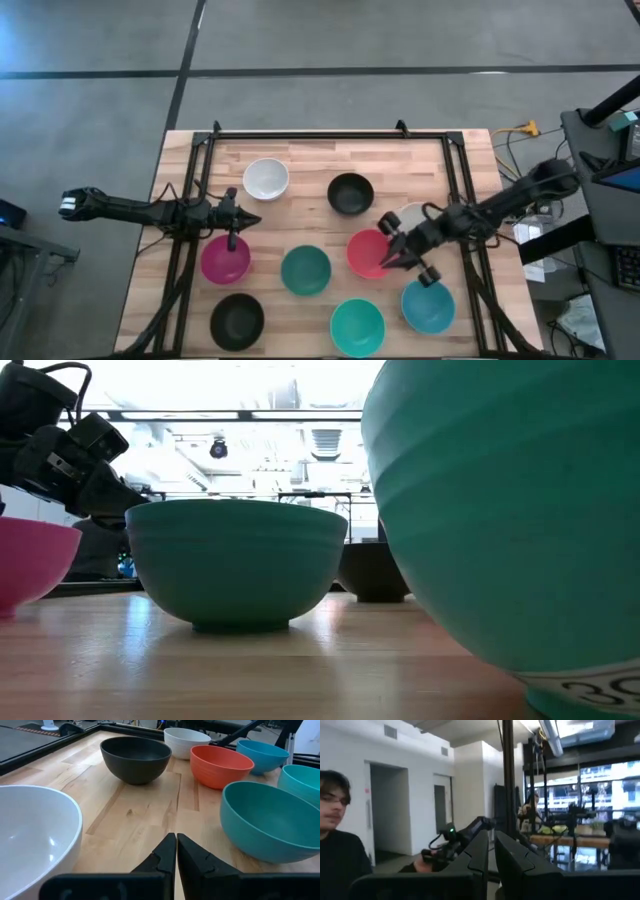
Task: Nest bowls inside each other
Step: Stack the right white bowl on top of the orange bowl
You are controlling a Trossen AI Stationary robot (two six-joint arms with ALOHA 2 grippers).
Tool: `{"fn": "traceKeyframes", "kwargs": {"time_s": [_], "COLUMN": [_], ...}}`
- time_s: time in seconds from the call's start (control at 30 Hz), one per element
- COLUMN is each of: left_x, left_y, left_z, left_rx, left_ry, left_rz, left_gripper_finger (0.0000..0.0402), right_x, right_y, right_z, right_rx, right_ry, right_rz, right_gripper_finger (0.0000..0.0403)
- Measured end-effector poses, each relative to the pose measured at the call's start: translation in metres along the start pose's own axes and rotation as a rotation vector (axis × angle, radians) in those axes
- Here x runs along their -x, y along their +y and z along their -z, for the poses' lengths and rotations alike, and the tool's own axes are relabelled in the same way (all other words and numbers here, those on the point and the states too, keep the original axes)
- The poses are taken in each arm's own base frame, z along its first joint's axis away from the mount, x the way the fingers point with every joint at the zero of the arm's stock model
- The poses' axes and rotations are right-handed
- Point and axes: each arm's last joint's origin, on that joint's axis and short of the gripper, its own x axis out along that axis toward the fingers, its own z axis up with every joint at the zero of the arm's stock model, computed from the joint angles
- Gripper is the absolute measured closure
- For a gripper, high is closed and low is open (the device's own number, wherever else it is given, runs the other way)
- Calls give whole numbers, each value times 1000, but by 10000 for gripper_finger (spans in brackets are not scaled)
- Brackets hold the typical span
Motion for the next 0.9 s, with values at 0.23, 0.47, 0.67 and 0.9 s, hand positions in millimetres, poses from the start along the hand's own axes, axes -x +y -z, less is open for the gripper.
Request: {"fn": "traceKeyframes", "kwargs": {"time_s": [0.23, 0.47, 0.67, 0.9], "left_x": [1, 14, 21, 25], "left_y": [-1, -8, -15, -20], "left_z": [-12, -53, -67, -83], "left_rx": [113, 185, -36, -85], "left_ry": [-128, -569, -742, -884], "left_rz": [-16, 111, 282, 349], "left_gripper_finger": [402, 402, 402, 402], "right_x": [-35, -55, -66, -62], "right_y": [-16, -38, -37, -17], "right_z": [-28, -49, -47, -41], "right_rx": [389, 524, 378, 222], "right_ry": [-85, 63, 363, 780], "right_rz": [51, 267, 271, 320], "right_gripper_finger": [376, 376, 376, 376]}}
